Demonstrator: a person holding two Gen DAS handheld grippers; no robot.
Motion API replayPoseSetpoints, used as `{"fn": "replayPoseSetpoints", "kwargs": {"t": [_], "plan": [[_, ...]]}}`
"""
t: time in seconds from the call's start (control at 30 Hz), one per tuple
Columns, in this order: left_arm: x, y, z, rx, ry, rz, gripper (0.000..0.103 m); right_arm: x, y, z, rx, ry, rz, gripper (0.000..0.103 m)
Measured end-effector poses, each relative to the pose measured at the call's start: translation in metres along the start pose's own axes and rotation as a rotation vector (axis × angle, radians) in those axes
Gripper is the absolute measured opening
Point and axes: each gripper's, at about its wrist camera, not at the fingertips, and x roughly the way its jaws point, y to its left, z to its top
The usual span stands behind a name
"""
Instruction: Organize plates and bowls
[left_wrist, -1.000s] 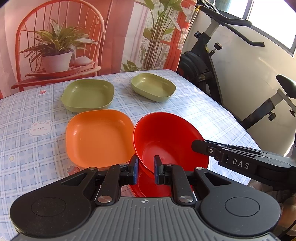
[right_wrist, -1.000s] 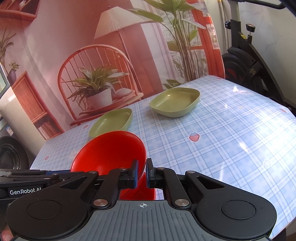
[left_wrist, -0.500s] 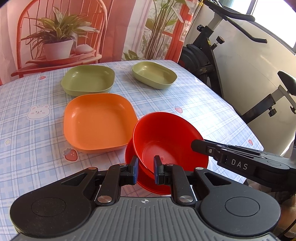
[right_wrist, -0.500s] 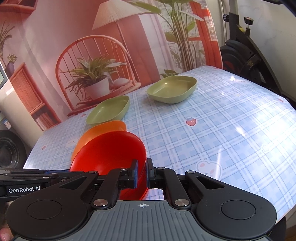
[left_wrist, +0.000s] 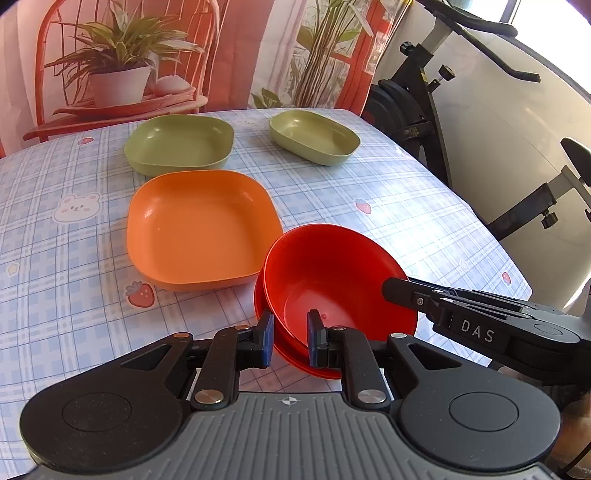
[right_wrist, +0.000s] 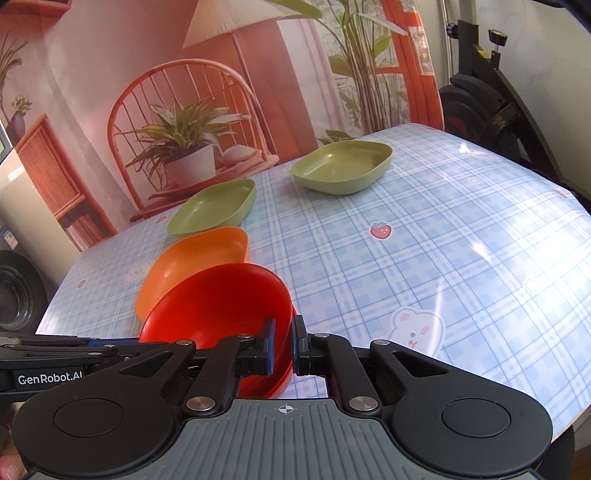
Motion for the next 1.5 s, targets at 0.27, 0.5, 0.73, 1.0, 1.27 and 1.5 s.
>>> {"fn": "replayPoseSetpoints", "kwargs": {"t": [0.27, 0.5, 0.73, 1.0, 1.27, 1.5], "plan": [[0.001, 0.0, -0.002, -0.004, 0.001, -0.003, 0.019, 0.0, 0.0, 0.0, 0.0, 0.001, -0.001, 0.011], [0.003, 0.005, -0.002, -0.04, 0.005, 0.004, 0.031, 0.0, -0.004, 0.001, 0.013, -0.002, -0.004, 0.011], [-0.004, 0.015, 0.001, -0.088, -0.024, 0.014, 0.031, -0.005, -0.01, 0.003, 0.035, -0.022, -0.013, 0.011], [-0.015, 0.035, 0.005, -0.151, -0.064, 0.051, 0.031, -0.009, -0.021, 0.008, 0.068, -0.046, -0.032, 0.011], [-0.029, 0.05, 0.015, -0.167, -0.104, 0.091, 0.031, -0.009, -0.023, 0.01, 0.074, -0.05, -0.028, 0.011], [-0.057, 0.068, 0.041, -0.133, -0.176, 0.153, 0.031, -0.017, -0.032, 0.02, 0.088, -0.091, -0.046, 0.011]]}}
